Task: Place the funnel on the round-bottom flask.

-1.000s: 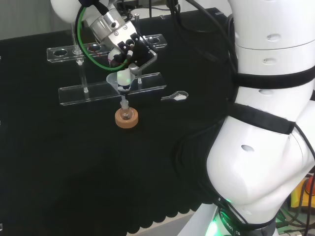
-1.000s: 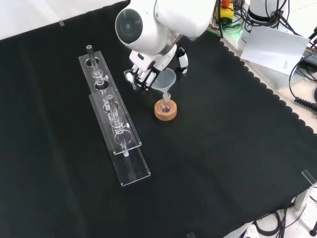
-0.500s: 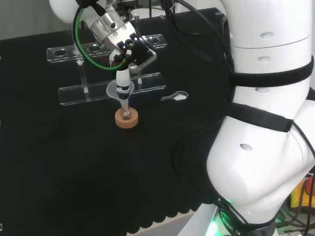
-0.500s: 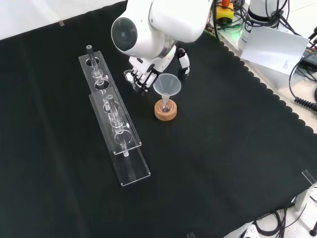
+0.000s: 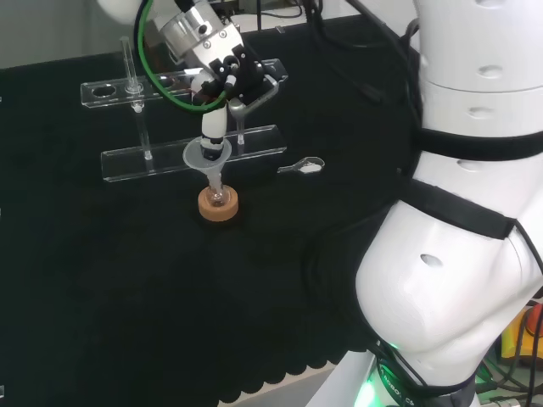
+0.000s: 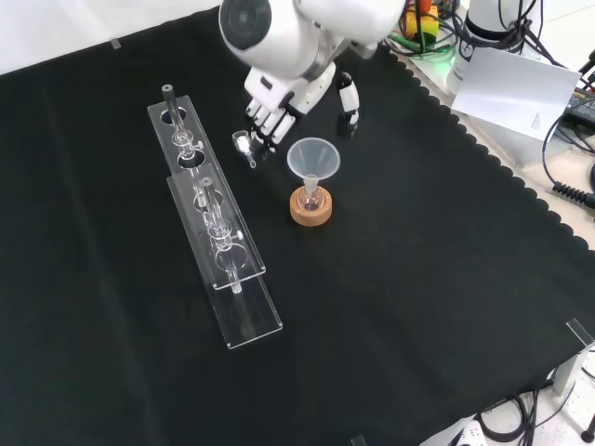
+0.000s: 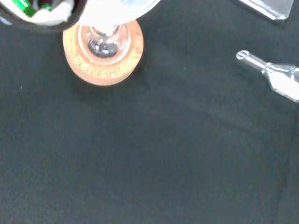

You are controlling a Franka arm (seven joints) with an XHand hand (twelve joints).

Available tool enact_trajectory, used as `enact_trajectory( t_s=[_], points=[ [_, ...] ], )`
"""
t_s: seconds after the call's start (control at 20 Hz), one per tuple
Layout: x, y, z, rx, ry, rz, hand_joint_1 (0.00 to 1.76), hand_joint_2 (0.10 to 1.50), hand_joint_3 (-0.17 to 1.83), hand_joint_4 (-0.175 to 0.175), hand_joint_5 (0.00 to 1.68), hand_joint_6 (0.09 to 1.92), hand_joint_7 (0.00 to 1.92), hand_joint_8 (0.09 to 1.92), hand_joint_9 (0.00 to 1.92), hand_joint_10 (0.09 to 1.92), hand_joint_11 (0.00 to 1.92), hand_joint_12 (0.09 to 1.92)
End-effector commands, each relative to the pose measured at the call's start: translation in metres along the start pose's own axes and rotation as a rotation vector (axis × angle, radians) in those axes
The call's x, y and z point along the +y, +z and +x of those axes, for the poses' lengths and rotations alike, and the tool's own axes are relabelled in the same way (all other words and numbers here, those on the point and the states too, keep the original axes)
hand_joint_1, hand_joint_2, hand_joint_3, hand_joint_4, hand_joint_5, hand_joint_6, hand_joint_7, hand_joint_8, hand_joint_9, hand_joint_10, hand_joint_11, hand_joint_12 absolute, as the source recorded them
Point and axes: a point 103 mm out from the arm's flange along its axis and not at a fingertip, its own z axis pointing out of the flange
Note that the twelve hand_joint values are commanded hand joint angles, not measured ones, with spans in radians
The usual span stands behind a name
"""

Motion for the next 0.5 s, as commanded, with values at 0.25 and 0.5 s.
enact_trajectory(
  t_s=[0.25,0.5],
  points=[
    [-0.042,-0.005,-0.049,0.13,0.036,-0.117,0.71,0.6,0.46,-0.053,0.0,0.09,0.0,0.09,0.0,0.77,0.01,1.44],
    [-0.055,0.001,-0.07,0.23,0.028,-0.157,0.7,0.61,0.46,-0.056,0.0,0.09,0.0,0.09,0.01,0.79,0.01,1.44]
  ],
)
